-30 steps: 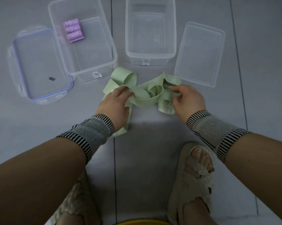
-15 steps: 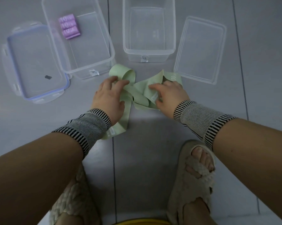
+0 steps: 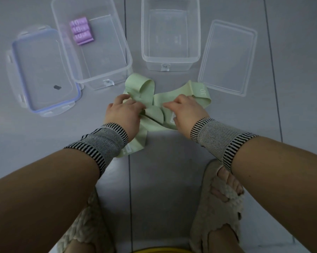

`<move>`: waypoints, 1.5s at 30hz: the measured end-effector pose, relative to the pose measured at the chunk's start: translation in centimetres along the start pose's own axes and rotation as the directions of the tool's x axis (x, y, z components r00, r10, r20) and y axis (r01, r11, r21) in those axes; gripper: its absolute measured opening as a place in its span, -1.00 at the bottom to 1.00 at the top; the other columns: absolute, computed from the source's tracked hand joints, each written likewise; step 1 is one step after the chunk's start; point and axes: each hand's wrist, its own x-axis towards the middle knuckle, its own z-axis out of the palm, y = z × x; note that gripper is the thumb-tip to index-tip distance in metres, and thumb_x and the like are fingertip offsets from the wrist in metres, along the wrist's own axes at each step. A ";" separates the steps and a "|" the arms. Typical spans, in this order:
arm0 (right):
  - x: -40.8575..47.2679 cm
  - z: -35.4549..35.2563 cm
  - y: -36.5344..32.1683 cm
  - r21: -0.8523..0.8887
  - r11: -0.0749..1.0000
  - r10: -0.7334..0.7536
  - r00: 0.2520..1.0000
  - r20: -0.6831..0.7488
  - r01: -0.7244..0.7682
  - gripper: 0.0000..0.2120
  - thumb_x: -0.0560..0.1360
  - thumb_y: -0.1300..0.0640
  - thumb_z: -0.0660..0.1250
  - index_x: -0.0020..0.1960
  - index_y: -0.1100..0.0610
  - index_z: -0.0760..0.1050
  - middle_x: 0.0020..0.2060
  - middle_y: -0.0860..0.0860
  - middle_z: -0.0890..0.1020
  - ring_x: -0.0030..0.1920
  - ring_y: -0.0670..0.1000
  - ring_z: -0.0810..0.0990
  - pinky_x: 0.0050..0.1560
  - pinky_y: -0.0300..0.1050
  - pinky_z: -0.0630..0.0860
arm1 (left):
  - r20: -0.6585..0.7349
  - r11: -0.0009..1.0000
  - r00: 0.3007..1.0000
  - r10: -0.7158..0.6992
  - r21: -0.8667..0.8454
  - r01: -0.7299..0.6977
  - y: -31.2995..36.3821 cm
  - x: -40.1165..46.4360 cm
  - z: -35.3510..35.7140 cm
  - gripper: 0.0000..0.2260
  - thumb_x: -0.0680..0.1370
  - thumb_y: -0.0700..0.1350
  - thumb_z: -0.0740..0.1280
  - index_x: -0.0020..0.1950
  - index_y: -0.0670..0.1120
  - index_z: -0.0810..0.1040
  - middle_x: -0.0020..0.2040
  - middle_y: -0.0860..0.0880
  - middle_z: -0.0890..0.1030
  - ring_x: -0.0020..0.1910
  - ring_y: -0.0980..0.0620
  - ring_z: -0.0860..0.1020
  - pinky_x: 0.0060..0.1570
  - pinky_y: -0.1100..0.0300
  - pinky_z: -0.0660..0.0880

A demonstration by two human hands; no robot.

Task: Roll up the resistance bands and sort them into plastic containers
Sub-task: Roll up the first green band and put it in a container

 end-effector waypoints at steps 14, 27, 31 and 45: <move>-1.0 -2.2 2.2 0.756 0.574 0.708 0.654 -0.266 -0.315 -0.83 0.43 0.20 0.35 -0.16 0.09 0.34 -0.35 -0.12 0.40 -0.31 -0.07 0.40 -0.22 -0.24 0.34 | -0.095 0.979 0.979 -0.180 0.083 0.188 -0.3 0.2 -2.0 -0.74 0.52 0.00 0.09 -0.03 -0.11 0.49 -0.02 -0.10 0.55 0.12 -0.17 0.39 0.08 -0.04 0.29; -1.4 -1.1 3.9 0.745 0.527 0.738 0.655 -0.163 -0.408 -0.90 0.44 0.14 0.37 -0.10 0.10 0.46 -0.18 0.01 0.58 -0.13 0.05 0.57 0.02 -0.04 0.53 | -0.088 0.998 0.994 -0.069 -0.021 0.068 0.1 -0.4 0.7 -0.73 0.57 -0.01 0.15 0.24 -0.02 0.46 0.30 -0.02 0.45 0.37 -0.10 0.22 0.24 -0.08 0.24; -1.4 -1.1 3.9 0.702 0.555 0.743 0.645 -0.177 -0.447 -0.89 0.44 0.25 0.31 -0.10 0.08 0.43 -0.20 -0.01 0.53 -0.15 0.02 0.52 0.02 -0.07 0.51 | -0.034 0.996 0.996 -0.080 -0.031 0.079 0.6 -0.3 0.3 -0.76 0.59 0.01 0.11 0.13 -0.04 0.49 0.21 -0.03 0.51 0.33 -0.11 0.29 0.22 -0.06 0.26; -1.0 -3.9 -1.0 0.933 0.327 0.447 0.894 -0.016 -0.147 -0.68 0.38 0.40 0.36 -0.10 -0.03 0.55 -0.27 0.02 0.57 -0.23 0.03 0.58 -0.08 0.02 0.60 | -0.253 0.761 0.967 -0.028 -0.632 -0.144 4.1 -0.6 -4.5 -0.82 0.54 -0.11 0.31 0.11 0.00 0.61 -0.07 0.12 0.62 -0.09 0.18 0.56 0.04 0.31 0.44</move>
